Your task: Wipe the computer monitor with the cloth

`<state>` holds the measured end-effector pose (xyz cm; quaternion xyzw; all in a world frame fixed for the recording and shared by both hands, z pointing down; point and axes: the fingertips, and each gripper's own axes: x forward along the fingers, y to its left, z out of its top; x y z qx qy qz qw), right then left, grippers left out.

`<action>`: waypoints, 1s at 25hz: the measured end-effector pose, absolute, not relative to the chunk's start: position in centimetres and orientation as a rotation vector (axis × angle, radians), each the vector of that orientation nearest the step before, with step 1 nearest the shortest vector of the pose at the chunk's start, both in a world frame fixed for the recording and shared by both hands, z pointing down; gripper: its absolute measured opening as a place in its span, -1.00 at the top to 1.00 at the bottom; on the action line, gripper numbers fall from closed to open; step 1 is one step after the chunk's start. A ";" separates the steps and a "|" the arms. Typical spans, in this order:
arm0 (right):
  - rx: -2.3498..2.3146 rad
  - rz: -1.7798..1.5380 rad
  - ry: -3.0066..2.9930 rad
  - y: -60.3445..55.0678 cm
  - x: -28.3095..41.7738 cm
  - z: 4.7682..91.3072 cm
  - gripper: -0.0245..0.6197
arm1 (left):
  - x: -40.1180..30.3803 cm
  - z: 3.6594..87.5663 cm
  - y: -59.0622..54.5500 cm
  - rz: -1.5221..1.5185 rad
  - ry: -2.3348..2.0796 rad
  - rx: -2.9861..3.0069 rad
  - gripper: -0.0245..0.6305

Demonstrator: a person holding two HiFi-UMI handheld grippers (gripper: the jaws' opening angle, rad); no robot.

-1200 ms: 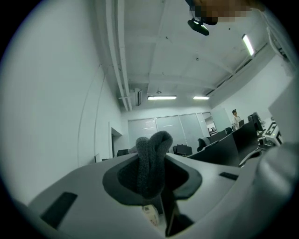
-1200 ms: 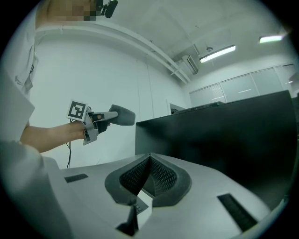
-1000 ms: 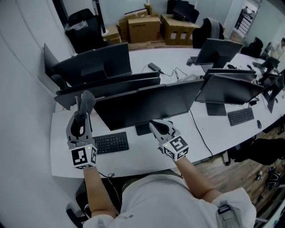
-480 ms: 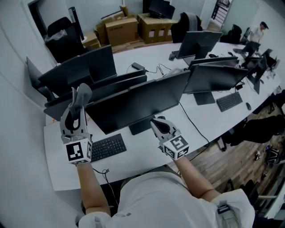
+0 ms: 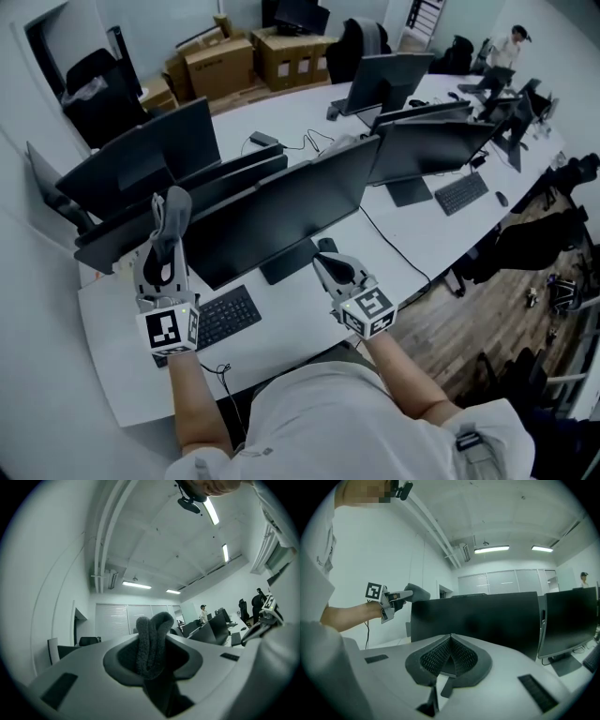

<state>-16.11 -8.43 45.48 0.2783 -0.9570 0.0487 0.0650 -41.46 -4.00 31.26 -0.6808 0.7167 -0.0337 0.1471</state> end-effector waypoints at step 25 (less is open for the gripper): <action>1.006 0.198 -2.841 -13.0 -5.7 46.4 0.90 | -30.6 32.8 -13.1 -0.128 1.976 -2.114 0.61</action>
